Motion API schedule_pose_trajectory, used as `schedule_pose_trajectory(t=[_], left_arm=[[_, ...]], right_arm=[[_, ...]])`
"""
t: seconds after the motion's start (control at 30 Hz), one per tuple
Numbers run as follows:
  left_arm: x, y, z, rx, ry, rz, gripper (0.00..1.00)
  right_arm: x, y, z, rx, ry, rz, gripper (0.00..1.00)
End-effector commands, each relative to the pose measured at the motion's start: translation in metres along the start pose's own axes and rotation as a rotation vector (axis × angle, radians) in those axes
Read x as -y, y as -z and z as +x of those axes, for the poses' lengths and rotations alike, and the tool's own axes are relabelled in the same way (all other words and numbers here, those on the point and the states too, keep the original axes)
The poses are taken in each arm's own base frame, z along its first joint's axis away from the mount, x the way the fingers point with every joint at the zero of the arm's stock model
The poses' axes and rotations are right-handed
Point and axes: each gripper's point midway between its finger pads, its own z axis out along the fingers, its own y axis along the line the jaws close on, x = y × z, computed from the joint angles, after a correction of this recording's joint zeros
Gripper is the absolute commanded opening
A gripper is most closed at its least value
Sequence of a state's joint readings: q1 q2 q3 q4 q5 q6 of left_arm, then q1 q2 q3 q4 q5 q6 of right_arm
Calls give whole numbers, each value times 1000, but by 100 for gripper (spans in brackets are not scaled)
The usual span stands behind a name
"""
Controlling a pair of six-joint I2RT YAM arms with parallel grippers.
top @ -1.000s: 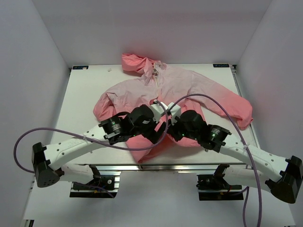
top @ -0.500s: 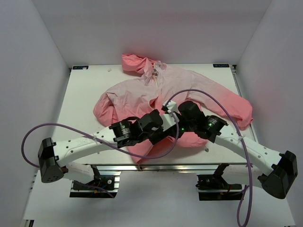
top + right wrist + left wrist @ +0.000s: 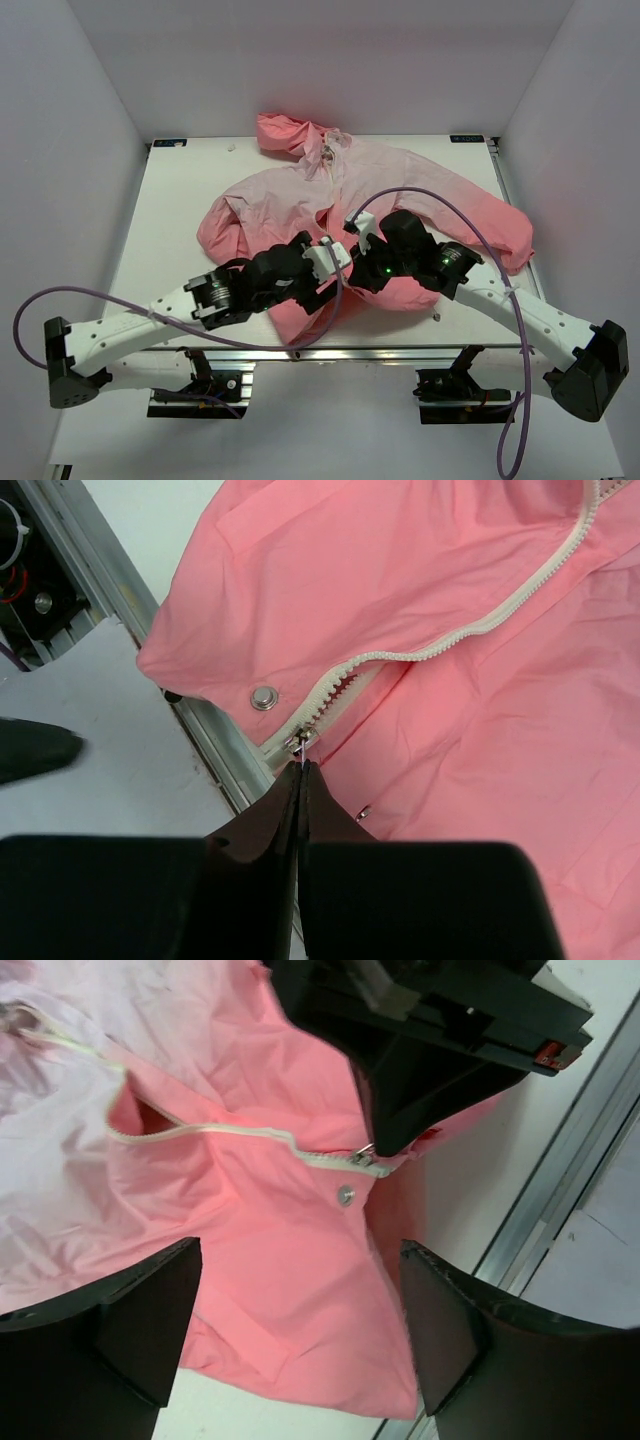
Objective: Zip up the jacket
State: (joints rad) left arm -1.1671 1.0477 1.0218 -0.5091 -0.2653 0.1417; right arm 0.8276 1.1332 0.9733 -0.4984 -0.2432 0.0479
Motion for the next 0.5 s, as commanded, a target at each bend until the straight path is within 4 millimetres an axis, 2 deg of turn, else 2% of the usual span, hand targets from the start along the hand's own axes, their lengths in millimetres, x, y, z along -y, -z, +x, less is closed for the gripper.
schedule_pose_trajectory(t=[0.0,0.03,0.2,0.47], left_arm=[[16,-19,5,-35,-36,66,87],[18,-25,8,-59,-45,73,83],[19,-32,11,-72,-65,68,77],[23,-39,9,-53,-85,86,71]], right_arm=[[-9,9,-27,78,19,-42,0],[-9,8,-26,73,14,-44,0],[-10,8,-27,69,-9,-54,0],[-12,9,-30,73,-16,-78,0]])
